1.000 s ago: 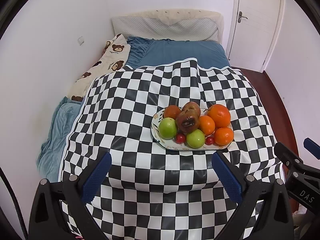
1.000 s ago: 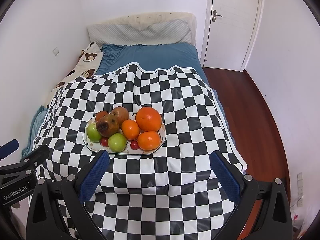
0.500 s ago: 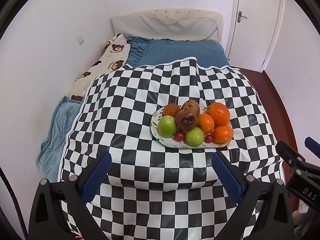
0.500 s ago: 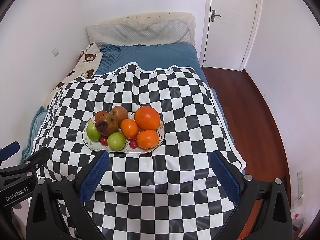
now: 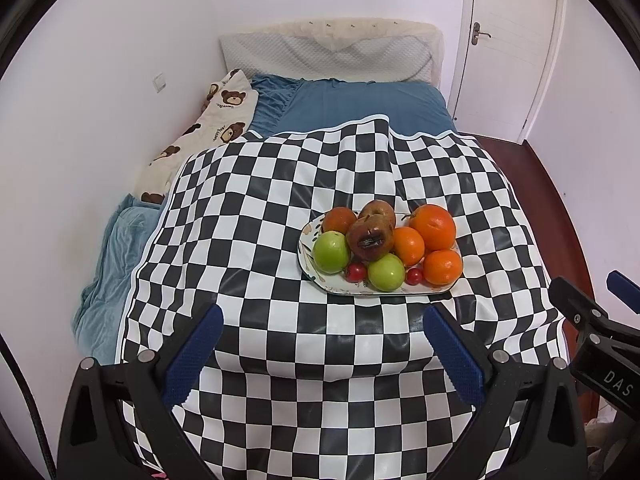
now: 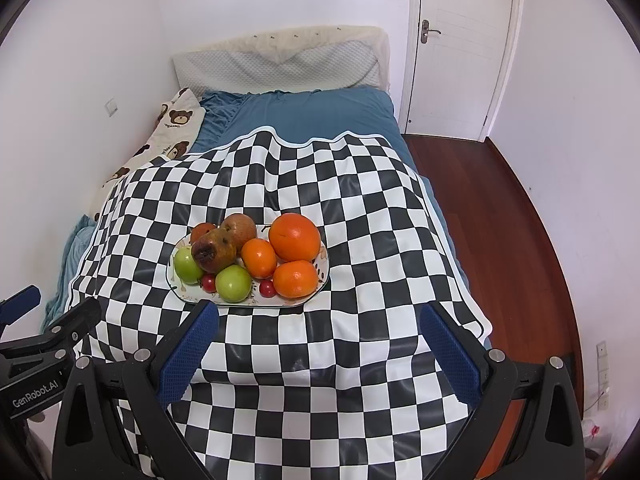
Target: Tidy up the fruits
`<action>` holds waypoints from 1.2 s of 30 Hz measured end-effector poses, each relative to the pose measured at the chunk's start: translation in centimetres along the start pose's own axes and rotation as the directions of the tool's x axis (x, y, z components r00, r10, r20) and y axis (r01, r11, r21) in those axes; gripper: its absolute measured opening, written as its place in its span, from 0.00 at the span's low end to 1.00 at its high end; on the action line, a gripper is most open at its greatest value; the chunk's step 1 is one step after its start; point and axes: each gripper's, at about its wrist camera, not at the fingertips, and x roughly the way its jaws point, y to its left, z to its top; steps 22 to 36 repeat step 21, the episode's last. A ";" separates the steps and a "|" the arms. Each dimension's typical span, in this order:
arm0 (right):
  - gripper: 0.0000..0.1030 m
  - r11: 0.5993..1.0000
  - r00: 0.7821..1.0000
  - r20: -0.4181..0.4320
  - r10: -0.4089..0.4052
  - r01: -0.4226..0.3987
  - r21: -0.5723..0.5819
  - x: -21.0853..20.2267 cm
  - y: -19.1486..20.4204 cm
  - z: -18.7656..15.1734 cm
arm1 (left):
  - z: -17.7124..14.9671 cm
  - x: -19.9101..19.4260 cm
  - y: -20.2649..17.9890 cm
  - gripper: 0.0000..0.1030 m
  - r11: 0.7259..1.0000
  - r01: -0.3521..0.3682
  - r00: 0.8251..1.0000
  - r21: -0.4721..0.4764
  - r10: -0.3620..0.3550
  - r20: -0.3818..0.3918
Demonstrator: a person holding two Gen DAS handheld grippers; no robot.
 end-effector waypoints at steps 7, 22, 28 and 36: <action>0.99 1.000 1.000 0.000 0.000 0.000 0.003 -0.1 -0.1 -0.1 | 0.0 0.0 -0.2 1.00 1.000 0.000 1.000 0.002 0.000 -0.002; 0.99 1.000 1.000 -0.005 -0.002 0.002 0.011 -0.5 -0.1 -0.6 | 0.1 -0.1 -0.3 1.00 1.000 0.009 1.000 0.006 -0.009 0.009; 0.99 1.000 1.000 -0.005 -0.002 0.002 0.011 -0.5 -0.1 -0.6 | 0.1 -0.1 -0.3 1.00 1.000 0.009 1.000 0.006 -0.009 0.009; 0.99 1.000 1.000 -0.005 -0.002 0.002 0.011 -0.5 -0.1 -0.6 | 0.1 -0.1 -0.3 1.00 1.000 0.009 1.000 0.006 -0.009 0.009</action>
